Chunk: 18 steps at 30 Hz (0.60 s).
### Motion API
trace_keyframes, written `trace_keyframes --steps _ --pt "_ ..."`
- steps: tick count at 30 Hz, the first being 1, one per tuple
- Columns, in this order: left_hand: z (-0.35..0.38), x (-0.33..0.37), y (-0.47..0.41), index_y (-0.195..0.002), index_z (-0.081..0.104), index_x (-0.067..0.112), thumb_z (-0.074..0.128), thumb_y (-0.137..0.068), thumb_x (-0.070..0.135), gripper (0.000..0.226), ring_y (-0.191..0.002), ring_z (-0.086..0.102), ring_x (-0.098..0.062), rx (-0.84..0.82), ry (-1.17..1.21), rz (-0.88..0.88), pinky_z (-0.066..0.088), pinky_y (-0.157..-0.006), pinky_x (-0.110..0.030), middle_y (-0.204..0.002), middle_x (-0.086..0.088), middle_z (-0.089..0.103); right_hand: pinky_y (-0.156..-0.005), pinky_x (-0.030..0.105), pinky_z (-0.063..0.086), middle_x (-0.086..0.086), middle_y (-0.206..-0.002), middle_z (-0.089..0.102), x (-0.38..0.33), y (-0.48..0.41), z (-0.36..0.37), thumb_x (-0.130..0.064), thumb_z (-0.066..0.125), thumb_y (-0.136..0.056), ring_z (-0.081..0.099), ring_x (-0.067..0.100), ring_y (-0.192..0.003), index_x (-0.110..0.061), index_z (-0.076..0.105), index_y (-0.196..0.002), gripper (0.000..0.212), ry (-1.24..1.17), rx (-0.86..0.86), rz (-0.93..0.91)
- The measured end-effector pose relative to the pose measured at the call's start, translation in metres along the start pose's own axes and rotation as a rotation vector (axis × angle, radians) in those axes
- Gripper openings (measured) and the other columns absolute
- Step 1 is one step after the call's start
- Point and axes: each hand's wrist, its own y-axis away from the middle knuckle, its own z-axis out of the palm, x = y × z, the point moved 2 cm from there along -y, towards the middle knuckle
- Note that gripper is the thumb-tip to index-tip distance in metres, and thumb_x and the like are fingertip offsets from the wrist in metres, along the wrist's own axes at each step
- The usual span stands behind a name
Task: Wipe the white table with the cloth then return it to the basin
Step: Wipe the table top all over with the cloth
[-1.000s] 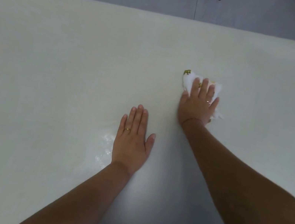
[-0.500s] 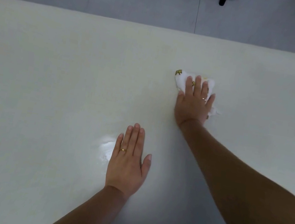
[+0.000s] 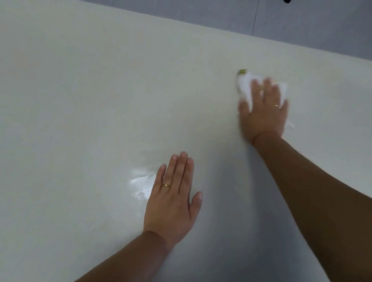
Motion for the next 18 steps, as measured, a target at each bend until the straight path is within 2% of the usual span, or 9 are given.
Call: trace_keyframes --steps 2,4,7,9,11,13,16,18 --pt "0.000 0.000 0.000 -0.150 0.019 0.005 0.028 -0.096 0.039 0.065 -0.148 0.009 -0.024 0.010 0.005 0.000 0.011 -0.118 -0.042 -0.159 -0.011 0.014 -0.116 0.050 0.001 0.000 -0.160 0.000 -0.012 0.000 0.000 -0.039 0.024 -0.099 0.000 0.026 -0.146 -0.026 0.007 -0.151 0.055 -0.083 0.016 0.215" --pt "0.000 0.000 0.001 -0.150 0.020 0.004 0.029 -0.096 0.038 0.065 -0.148 0.010 -0.024 0.015 0.014 0.002 0.011 -0.119 -0.042 -0.159 -0.012 0.014 -0.114 0.053 -0.001 0.001 -0.160 -0.001 -0.051 0.010 0.005 -0.036 0.024 -0.100 -0.002 0.029 -0.146 -0.024 0.005 -0.150 0.055 -0.072 0.010 0.194" --pt "-0.003 0.004 -0.002 -0.150 0.019 0.003 0.033 -0.094 0.036 0.067 -0.148 0.011 -0.024 0.014 0.038 -0.009 0.010 -0.119 -0.042 -0.159 -0.012 0.014 -0.115 0.051 -0.002 0.001 -0.160 0.002 -0.108 0.040 0.016 -0.033 0.025 -0.099 0.000 0.027 -0.146 -0.025 0.007 -0.150 0.055 -0.006 0.007 -0.215" --pt "-0.006 0.008 -0.009 -0.150 0.020 0.003 0.037 -0.093 0.036 0.068 -0.148 0.013 -0.026 0.024 0.052 0.018 0.012 -0.120 -0.044 -0.159 -0.013 0.017 -0.116 0.048 0.002 -0.003 -0.160 0.007 -0.108 0.047 0.012 -0.033 0.029 -0.098 0.005 0.023 -0.147 -0.027 0.014 -0.150 0.054 0.002 -0.009 -0.445" --pt "-0.010 0.012 -0.026 -0.149 0.023 0.002 0.038 -0.093 0.036 0.068 -0.147 0.015 -0.027 0.041 0.052 0.050 0.013 -0.120 -0.044 -0.158 -0.014 0.020 -0.116 0.044 0.006 -0.004 -0.160 0.009 -0.087 0.032 0.004 -0.034 0.031 -0.098 0.008 0.020 -0.146 -0.028 0.016 -0.150 0.054 0.022 -0.029 -0.564" --pt "-0.014 0.013 -0.052 -0.149 0.023 0.002 0.034 -0.093 0.037 0.067 -0.147 0.015 -0.027 0.060 0.051 0.048 0.010 -0.121 -0.043 -0.158 -0.015 0.019 -0.117 0.044 0.006 -0.002 -0.160 0.005 -0.056 0.008 -0.002 -0.036 0.029 -0.099 0.006 0.020 -0.147 -0.028 0.012 -0.150 0.054 0.066 -0.024 -0.492" --pt "-0.013 0.012 -0.086 -0.152 0.011 0.005 0.023 -0.095 0.044 0.069 -0.149 0.004 -0.024 0.031 0.034 0.044 -0.001 -0.121 -0.039 -0.161 -0.012 0.008 -0.117 0.046 0.003 -0.001 -0.160 0.001 -0.016 -0.021 -0.012 -0.037 0.025 -0.100 0.002 0.020 -0.147 -0.027 0.009 -0.151 0.054 0.014 0.001 -0.123" --pt "-0.006 0.010 -0.095 -0.152 0.003 0.007 0.016 -0.096 0.048 0.071 -0.149 -0.003 -0.022 0.004 -0.009 0.030 -0.005 -0.121 -0.038 -0.161 -0.011 0.001 -0.116 0.048 0.000 -0.003 -0.160 0.000 -0.018 -0.029 -0.010 -0.035 0.023 -0.100 -0.001 0.020 -0.147 -0.027 0.008 -0.150 0.053 -0.057 0.010 0.086"
